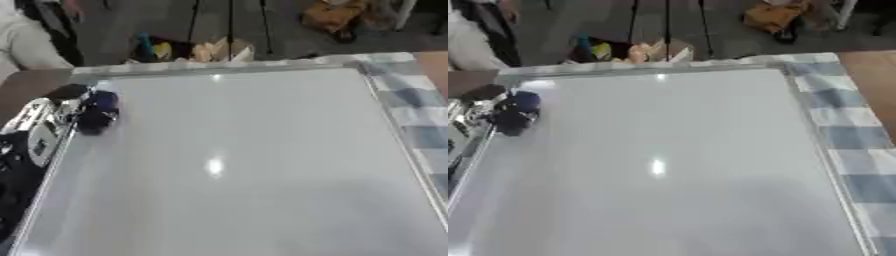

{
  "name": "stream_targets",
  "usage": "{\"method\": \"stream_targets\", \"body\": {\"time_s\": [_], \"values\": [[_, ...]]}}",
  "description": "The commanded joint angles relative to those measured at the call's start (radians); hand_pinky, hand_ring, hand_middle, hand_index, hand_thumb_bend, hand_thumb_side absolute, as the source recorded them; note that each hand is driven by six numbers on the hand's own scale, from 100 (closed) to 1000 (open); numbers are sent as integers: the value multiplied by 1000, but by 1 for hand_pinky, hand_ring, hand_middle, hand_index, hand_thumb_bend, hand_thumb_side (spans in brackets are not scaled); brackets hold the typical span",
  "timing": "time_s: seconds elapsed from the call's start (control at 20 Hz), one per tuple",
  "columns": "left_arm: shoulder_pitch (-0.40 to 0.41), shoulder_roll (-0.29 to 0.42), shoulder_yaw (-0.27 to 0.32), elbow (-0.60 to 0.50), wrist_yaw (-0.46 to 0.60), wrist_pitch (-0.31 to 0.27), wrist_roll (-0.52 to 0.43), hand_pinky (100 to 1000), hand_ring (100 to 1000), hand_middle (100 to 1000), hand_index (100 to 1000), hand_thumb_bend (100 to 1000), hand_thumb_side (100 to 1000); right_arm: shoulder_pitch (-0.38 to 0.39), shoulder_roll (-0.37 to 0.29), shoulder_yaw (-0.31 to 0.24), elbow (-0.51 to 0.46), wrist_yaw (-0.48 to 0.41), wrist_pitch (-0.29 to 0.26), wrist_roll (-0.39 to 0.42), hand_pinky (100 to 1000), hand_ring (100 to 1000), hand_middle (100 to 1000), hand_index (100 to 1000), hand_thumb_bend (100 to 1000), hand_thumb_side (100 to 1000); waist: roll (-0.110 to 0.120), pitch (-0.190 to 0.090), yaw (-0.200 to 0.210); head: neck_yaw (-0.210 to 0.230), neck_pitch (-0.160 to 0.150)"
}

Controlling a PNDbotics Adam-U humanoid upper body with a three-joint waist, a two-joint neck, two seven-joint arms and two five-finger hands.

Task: Wipe the whiteboard clean with a brush.

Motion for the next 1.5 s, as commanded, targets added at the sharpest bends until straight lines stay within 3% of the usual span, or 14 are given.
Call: {"method": "stream_targets", "body": {"time_s": [0.05, 0.6, 1.5], "values": [[-23, 31, 1, -19, -20, -10, 2, 471, 499, 379, 403, 100, 688, -2, -13, -6, -15, 2, 3, 0, 774, 809, 714, 859, 100, 972, -3, -22, 1, 0, 1], [-26, 24, 1, -20, -20, -21, 2, 466, 483, 363, 399, 100, 754, -2, -15, -6, -15, 2, 3, 0, 776, 809, 711, 859, 100, 969, -5, -23, 4, -1, 3], [-28, 17, -8, -18, -33, -41, 0, 427, 452, 330, 386, 100, 710, -3, -10, -7, -15, -2, 8, 4, 778, 810, 708, 858, 100, 967, -3, -22, 2, 1, 0]]}}
